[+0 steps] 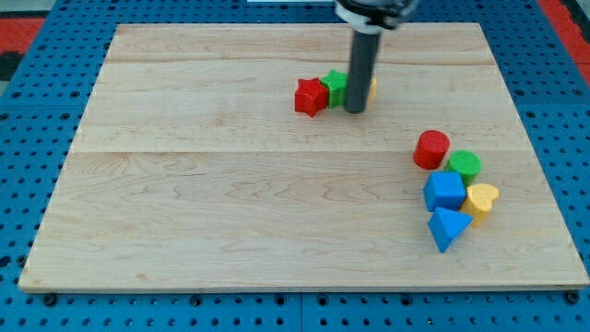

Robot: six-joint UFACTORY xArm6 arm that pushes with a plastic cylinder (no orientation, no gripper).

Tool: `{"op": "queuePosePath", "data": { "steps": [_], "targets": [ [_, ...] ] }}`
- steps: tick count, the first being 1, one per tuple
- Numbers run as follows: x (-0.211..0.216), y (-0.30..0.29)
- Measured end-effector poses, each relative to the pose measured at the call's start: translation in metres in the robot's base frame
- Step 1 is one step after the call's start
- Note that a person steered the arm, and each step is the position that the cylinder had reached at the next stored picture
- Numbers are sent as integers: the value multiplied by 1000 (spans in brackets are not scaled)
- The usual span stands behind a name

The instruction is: Push red star along with green star to top center

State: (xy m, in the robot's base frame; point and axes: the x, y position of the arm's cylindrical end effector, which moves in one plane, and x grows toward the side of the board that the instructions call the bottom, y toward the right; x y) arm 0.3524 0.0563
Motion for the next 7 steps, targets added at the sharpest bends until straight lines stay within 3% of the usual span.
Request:
{"op": "queuePosePath", "data": {
  "steps": [3, 4, 5, 6, 7],
  "targets": [
    [-78, -23],
    [-71, -18],
    [-22, -7],
    [16, -25],
    [16, -79]
  ]
}}
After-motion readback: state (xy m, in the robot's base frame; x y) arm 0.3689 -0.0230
